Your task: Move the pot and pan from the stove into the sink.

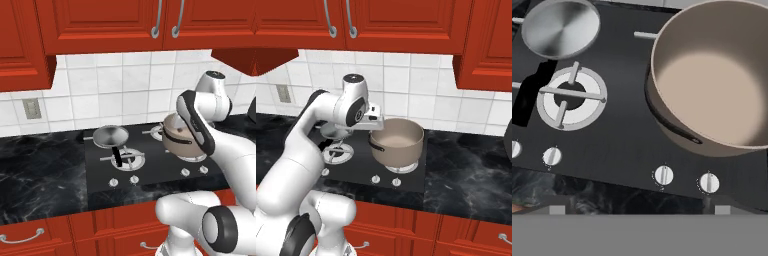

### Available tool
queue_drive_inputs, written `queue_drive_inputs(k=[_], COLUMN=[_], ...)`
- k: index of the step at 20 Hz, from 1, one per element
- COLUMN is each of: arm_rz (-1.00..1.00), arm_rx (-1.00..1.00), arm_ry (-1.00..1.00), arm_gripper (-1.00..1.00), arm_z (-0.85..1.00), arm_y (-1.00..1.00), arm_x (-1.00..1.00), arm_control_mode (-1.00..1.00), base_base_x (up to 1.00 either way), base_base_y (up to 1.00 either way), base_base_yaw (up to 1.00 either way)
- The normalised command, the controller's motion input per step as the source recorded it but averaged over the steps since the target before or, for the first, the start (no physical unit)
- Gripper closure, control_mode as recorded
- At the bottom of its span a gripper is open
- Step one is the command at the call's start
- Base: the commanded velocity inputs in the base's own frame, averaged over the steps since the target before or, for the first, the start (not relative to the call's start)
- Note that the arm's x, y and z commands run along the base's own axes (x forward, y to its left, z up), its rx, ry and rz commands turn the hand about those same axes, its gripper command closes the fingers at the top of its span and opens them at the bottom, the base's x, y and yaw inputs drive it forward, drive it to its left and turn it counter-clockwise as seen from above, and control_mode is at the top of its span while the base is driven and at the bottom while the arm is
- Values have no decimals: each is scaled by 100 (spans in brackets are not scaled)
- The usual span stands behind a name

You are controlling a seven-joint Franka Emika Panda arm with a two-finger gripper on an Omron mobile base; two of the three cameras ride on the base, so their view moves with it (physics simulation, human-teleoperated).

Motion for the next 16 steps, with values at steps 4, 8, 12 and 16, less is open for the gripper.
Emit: queue_drive_inputs(k=[4, 8, 12, 16], arm_rz=[6, 7, 6, 5], arm_rx=[-2, -1, 0, -2], arm_ry=[0, 0, 0, 0], arm_gripper=[-100, -100, -100, -100], arm_z=[-28, -28, -26, -28], arm_y=[-12, -18, -15, -11], arm_x=[14, 17, 21, 20], arm_control_mode=[-100, -100, -100, -100], base_base_x=[0, 0, 0, 0], base_base_y=[0, 0, 0, 0], base_base_yaw=[0, 0, 0, 0])
